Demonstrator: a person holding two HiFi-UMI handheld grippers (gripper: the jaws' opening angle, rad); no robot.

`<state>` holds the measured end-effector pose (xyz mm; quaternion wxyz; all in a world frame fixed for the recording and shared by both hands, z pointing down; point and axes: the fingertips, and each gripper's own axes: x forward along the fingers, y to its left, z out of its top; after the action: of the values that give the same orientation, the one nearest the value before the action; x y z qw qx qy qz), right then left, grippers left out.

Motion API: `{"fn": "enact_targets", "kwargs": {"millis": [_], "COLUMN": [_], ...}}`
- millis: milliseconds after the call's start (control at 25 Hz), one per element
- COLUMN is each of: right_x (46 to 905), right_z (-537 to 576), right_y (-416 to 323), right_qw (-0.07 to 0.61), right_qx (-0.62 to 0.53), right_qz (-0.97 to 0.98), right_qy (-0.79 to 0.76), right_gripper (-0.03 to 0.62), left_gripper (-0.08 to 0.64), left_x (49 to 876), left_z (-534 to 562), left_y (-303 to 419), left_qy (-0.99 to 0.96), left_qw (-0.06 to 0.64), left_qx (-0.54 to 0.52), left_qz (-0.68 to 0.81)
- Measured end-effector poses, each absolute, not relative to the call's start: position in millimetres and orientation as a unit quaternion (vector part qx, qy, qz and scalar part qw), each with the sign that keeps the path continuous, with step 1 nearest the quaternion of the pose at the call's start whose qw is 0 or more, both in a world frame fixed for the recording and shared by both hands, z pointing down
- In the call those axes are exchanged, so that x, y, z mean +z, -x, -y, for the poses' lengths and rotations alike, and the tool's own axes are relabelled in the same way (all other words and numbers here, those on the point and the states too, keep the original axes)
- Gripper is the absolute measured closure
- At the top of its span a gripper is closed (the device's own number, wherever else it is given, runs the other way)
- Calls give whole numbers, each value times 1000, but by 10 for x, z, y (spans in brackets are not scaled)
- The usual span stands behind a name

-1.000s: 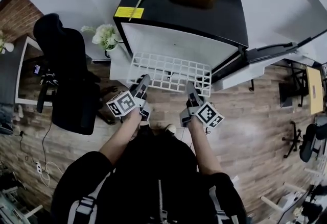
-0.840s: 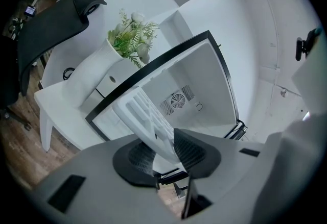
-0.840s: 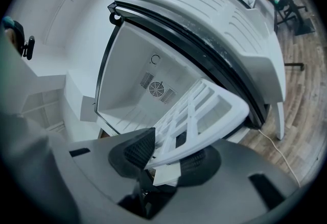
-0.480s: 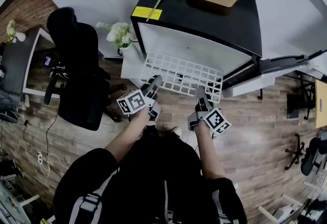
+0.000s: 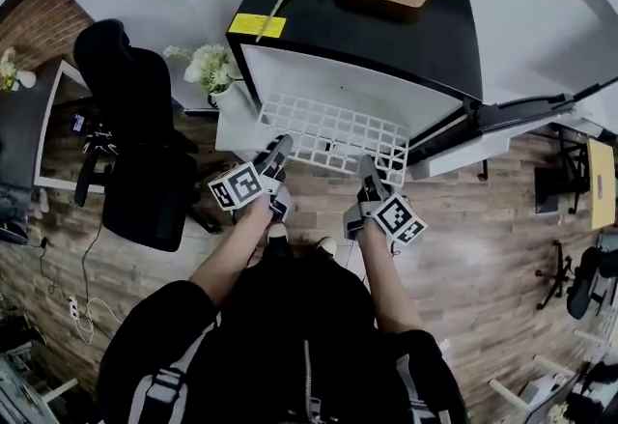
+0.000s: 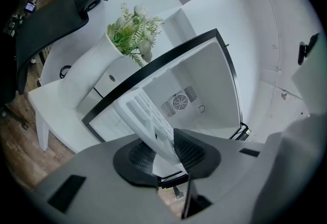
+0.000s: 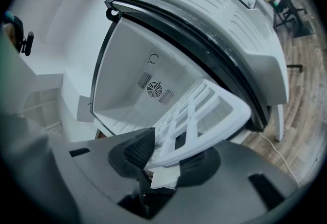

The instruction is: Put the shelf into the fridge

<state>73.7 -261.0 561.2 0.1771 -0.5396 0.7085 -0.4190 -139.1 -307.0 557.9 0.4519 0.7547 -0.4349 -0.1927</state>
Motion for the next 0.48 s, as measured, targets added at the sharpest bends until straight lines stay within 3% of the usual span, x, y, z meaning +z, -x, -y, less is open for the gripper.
{"fn": "enact_targets", "kwargs": {"millis": [480], "right_x": [5623], "right_z": [2876], "right_y": [-812], "right_qw": [183], "right_qx": [-420], "right_qz": [-700], "right_qy": [548], "right_gripper": [465], "left_gripper": [444], "left_x": [5581], "left_z": [3283], "left_y": [1326], "left_qy": [-757], "left_qw": [449], "left_qx": [-192], "left_qz": [435]}}
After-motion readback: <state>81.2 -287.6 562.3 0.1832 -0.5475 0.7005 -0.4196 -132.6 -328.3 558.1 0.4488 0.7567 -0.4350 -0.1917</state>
